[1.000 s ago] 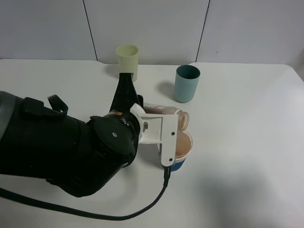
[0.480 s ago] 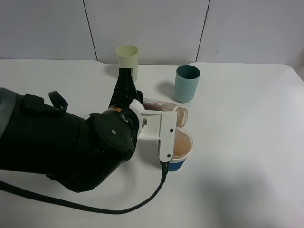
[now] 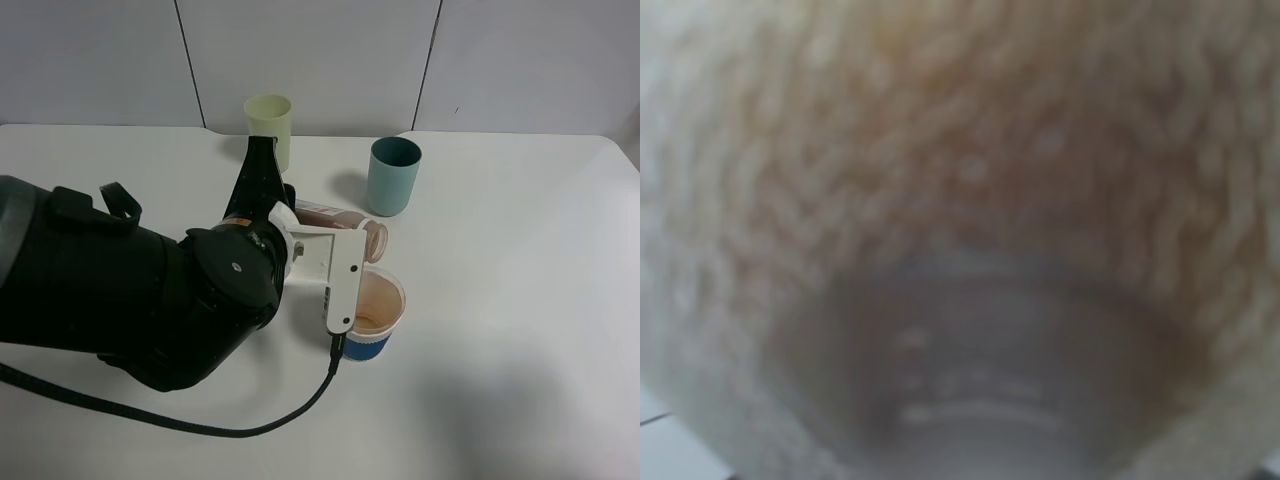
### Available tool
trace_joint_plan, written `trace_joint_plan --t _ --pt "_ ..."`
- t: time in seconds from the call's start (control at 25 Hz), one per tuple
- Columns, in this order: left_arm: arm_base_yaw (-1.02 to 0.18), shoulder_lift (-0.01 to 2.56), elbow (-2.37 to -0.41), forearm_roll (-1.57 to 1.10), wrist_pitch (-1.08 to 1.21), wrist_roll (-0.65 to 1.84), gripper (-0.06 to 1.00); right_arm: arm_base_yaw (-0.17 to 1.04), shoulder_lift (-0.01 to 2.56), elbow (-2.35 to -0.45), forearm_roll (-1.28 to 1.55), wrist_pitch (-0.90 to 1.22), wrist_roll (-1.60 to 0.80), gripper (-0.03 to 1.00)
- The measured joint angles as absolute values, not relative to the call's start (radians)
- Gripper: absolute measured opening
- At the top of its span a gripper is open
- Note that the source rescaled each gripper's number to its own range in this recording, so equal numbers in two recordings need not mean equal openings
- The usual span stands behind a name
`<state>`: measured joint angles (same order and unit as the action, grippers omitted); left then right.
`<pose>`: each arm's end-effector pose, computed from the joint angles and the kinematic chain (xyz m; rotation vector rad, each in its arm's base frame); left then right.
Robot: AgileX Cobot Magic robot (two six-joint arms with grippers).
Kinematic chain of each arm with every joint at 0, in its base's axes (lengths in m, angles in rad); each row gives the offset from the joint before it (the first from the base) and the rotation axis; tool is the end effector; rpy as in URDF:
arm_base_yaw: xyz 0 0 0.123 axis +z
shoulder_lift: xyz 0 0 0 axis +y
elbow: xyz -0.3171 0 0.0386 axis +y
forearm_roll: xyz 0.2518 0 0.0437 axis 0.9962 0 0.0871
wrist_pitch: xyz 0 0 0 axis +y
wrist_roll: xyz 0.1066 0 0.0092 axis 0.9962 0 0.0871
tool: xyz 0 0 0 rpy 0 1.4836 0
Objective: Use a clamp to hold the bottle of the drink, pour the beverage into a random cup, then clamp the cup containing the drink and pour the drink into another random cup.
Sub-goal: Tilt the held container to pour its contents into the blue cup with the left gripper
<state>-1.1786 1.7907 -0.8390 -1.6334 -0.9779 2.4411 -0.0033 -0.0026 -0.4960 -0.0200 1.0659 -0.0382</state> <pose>0.2053 -0.2648 0.1952 1.5871 1.5348 0.9852 -0.0221 -0.0018 0.2701 -0.0348 2.0508 -0.0498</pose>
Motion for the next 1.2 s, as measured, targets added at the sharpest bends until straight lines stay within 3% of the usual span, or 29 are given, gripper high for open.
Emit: trace_joint_plan --t 1.2 --pt "-1.179 1.791 -0.800 -1.611 -1.018 2.532 0.01 -0.003 -0.003 -0.496 -0.020 1.066 -0.038 0.90"
